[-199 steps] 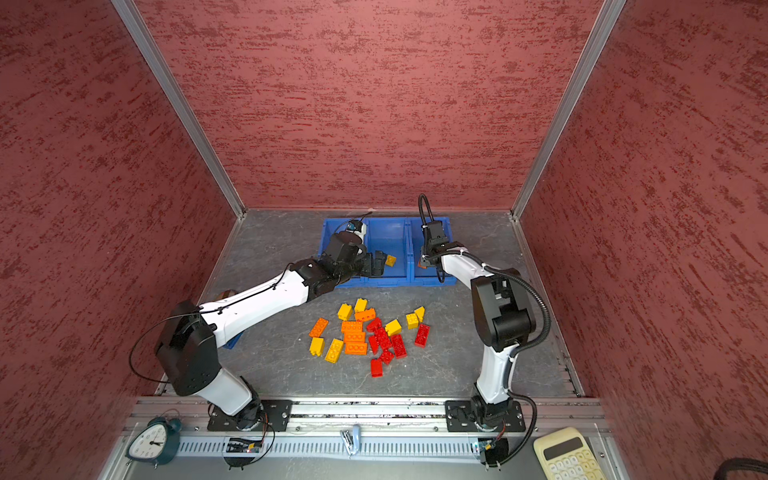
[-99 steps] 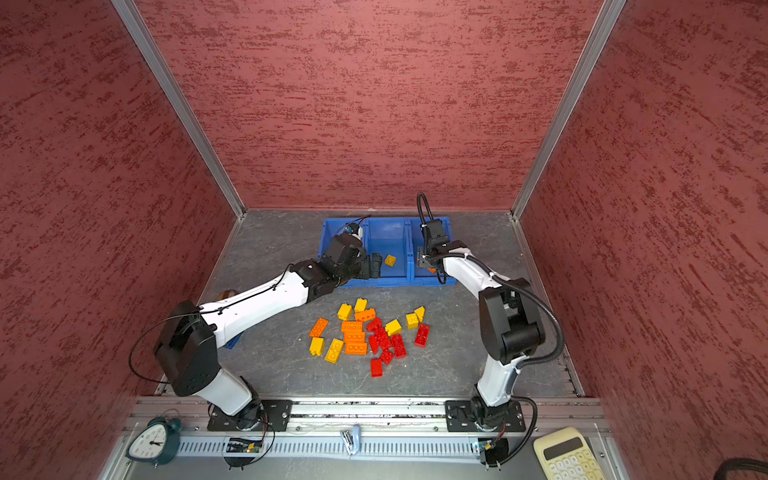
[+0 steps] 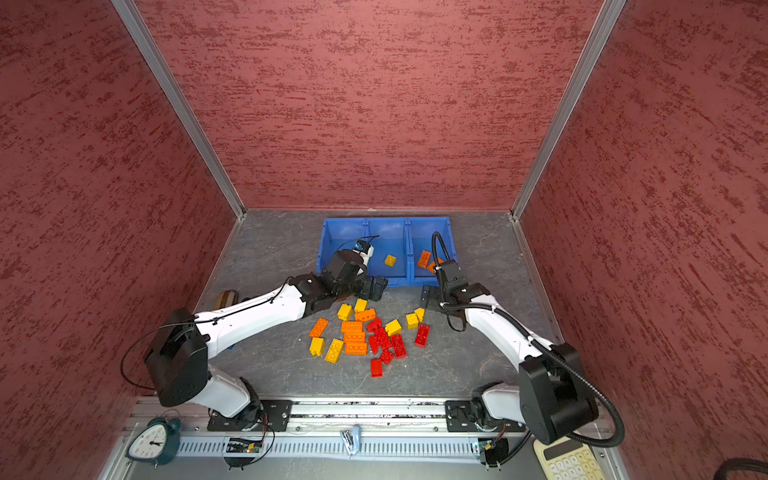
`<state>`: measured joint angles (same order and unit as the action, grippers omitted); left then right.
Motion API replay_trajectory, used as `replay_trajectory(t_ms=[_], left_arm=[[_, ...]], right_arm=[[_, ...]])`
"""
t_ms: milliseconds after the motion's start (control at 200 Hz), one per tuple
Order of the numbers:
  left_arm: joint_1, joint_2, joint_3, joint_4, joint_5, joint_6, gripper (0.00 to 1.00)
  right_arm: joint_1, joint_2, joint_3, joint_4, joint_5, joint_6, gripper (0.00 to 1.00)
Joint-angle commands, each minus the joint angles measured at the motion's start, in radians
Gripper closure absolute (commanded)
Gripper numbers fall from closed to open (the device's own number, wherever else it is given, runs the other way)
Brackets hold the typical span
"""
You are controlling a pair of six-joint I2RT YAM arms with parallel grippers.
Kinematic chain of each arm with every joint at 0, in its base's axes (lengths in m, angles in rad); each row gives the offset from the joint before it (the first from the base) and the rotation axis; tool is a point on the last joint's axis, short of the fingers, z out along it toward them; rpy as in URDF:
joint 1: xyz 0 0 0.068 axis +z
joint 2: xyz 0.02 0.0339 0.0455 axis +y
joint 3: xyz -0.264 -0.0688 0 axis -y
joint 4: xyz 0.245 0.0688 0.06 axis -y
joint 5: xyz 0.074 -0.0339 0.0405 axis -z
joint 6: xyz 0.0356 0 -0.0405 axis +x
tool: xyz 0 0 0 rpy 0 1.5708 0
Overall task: Sort the legos into containers by color
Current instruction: 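Move both grippers back over the brick pile toward the next bricks, then grasp a red brick with the right gripper while the left gripper lowers to the pile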
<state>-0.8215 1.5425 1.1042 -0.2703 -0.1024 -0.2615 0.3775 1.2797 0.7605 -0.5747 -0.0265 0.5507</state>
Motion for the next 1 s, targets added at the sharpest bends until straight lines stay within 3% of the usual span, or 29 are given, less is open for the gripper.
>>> replay_trajectory(t_ms=[0,170,316,761,997], left_arm=[[-0.024,-0.013,-0.02,-0.014,0.055,0.071,0.01],[-0.057,-0.014,-0.073,0.03,0.129,0.077,0.01],[-0.082,-0.004,-0.089,0.039,0.114,0.081,0.01],[-0.085,0.016,-0.103,0.081,0.044,0.047,0.01],[-0.084,-0.011,-0.118,0.065,0.009,0.071,0.01]], right_arm=[[0.043,-0.068,-0.056,-0.033,-0.126,0.091,0.12],[0.094,-0.1,-0.129,-0.05,-0.183,0.136,0.21],[0.123,-0.036,-0.12,-0.015,-0.201,0.137,0.24],[0.216,0.11,-0.057,-0.094,0.023,0.108,0.51],[0.245,0.093,-0.047,-0.106,0.062,0.066,0.67]])
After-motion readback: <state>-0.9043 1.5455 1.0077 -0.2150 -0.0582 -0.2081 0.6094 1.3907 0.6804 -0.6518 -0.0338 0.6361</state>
